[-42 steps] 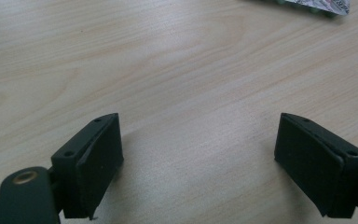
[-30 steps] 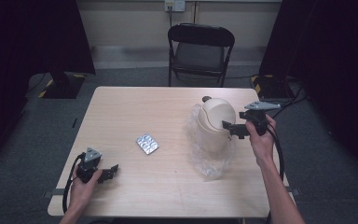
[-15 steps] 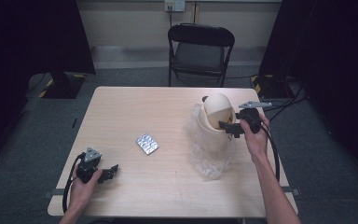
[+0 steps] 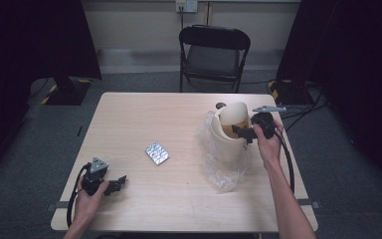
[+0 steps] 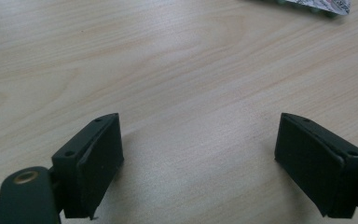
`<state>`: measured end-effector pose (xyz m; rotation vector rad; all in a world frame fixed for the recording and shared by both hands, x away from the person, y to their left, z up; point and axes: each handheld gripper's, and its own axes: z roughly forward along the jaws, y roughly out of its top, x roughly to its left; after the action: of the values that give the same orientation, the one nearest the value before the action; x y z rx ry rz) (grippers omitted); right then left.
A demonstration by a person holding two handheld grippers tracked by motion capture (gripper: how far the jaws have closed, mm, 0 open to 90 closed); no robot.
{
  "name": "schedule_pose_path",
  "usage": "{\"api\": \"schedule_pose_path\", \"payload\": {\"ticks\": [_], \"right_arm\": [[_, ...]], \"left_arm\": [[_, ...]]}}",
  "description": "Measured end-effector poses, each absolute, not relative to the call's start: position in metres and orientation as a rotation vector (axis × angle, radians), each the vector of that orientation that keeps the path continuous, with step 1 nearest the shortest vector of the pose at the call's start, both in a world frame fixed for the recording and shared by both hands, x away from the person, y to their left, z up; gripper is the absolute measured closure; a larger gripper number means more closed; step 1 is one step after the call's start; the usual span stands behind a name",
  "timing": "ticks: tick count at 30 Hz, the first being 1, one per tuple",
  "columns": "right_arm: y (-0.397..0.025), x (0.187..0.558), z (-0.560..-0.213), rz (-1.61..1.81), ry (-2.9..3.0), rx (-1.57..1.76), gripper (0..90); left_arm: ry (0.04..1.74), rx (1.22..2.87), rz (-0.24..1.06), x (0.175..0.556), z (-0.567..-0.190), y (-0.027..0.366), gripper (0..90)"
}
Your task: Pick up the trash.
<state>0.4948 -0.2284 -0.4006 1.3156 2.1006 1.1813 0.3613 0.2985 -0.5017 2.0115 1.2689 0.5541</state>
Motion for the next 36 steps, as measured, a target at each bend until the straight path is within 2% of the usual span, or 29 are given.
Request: {"api": "schedule_pose_path", "payload": {"ticks": [7, 19, 24, 36], "right_arm": [[-0.229, 0.5, -0.404, 1.21, 2.08, 1.345, 13.3], [-0.233, 0.481, -0.39, 1.286, 2.055, 1.336, 13.4], [-0.236, 0.46, -0.377, 1.313, 2.027, 1.306, 13.2], [-0.232, 0.403, -0.374, 1.341, 2.083, 1.268, 13.5]], "left_arm": [[1.269, 2.011, 0.554, 0.361, -0.502, 0.298, 14.6], [1.268, 2.011, 0.553, 0.361, -0.502, 0.299, 14.6], [1.268, 2.011, 0.553, 0.361, -0.502, 0.299, 14.6], [1.269, 2.011, 0.556, 0.361, -0.502, 0.298, 14.6]]}}
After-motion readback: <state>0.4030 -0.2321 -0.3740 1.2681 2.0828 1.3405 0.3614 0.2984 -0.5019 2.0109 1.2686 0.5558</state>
